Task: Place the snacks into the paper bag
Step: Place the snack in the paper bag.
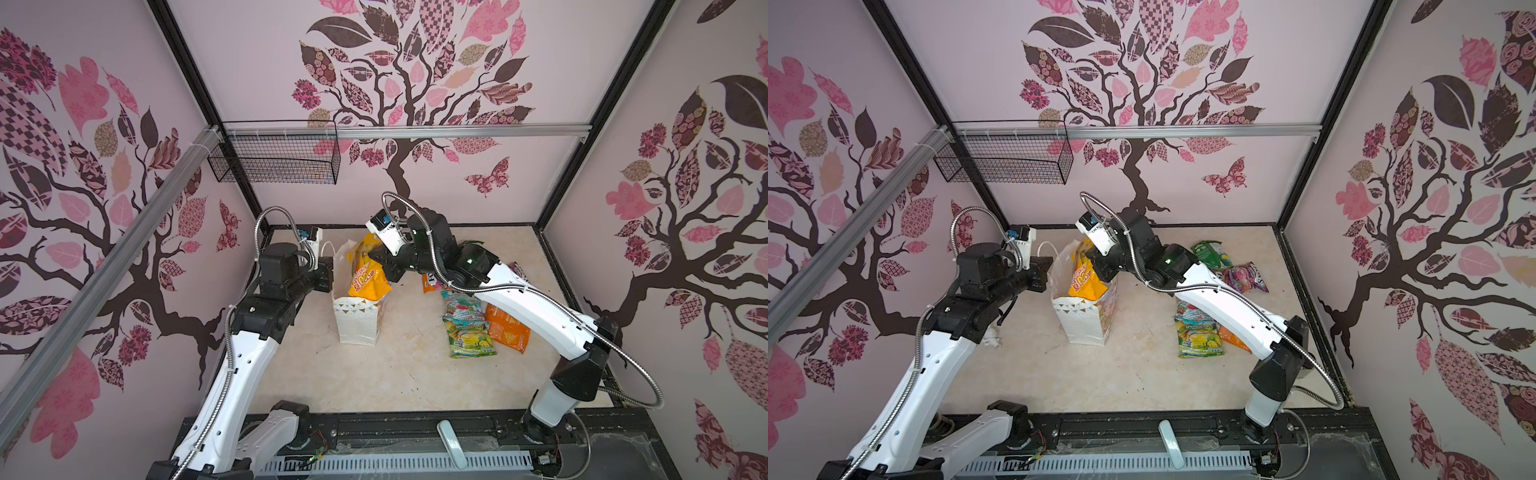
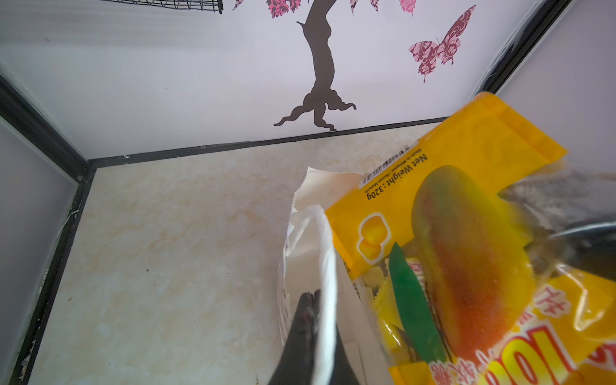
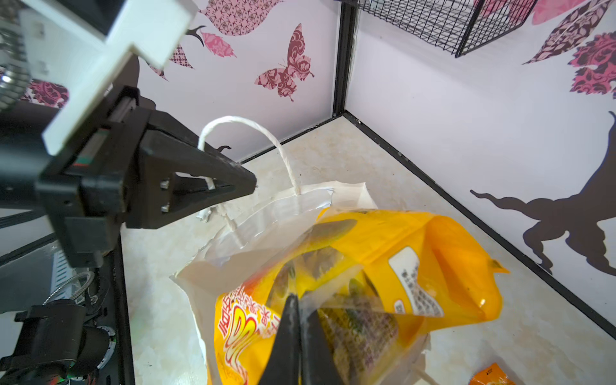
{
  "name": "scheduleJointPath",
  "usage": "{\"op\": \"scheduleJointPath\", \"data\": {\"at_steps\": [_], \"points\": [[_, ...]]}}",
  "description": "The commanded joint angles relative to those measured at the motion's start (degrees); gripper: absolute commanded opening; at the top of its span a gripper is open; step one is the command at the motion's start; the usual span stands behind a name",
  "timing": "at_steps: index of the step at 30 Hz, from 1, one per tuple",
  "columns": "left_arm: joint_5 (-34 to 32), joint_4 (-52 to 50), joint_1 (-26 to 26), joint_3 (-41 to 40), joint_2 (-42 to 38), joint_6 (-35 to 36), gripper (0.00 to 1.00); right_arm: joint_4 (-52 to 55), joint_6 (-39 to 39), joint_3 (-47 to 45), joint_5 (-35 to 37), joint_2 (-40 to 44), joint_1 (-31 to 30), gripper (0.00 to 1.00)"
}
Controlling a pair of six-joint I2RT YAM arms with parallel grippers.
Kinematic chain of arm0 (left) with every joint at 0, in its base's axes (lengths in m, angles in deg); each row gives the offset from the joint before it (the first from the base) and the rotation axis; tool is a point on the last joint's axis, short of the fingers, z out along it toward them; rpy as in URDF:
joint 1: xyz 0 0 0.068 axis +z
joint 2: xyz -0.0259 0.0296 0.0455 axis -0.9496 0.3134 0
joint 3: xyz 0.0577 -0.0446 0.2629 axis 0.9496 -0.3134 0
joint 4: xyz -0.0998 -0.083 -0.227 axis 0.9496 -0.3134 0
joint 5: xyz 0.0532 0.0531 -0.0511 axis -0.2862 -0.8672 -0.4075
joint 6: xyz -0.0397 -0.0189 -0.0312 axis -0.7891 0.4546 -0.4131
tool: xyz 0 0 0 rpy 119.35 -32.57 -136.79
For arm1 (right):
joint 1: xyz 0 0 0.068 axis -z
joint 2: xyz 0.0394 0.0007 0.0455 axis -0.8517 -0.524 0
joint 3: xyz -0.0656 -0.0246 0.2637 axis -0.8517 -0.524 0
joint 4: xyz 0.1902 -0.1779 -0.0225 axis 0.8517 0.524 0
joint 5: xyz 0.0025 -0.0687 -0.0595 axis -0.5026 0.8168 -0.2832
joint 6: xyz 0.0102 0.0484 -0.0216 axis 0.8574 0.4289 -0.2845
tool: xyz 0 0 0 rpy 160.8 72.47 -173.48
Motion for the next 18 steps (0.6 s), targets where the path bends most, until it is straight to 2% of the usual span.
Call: {"op": "scheduleJointPath", "data": {"at_steps": [1,18], "points": [[0.3,0.6,0.1,-1.4,0.2,0.5,0.00,-3.8,0.3,2.6,-0.5,3.2,-0.6,0.00],[0.3,0.5,0.1,-1.4,0.1,0.6,0.00,2.4,1.2,6.0,2.6,-2.9,-2.2,0.00]]}}
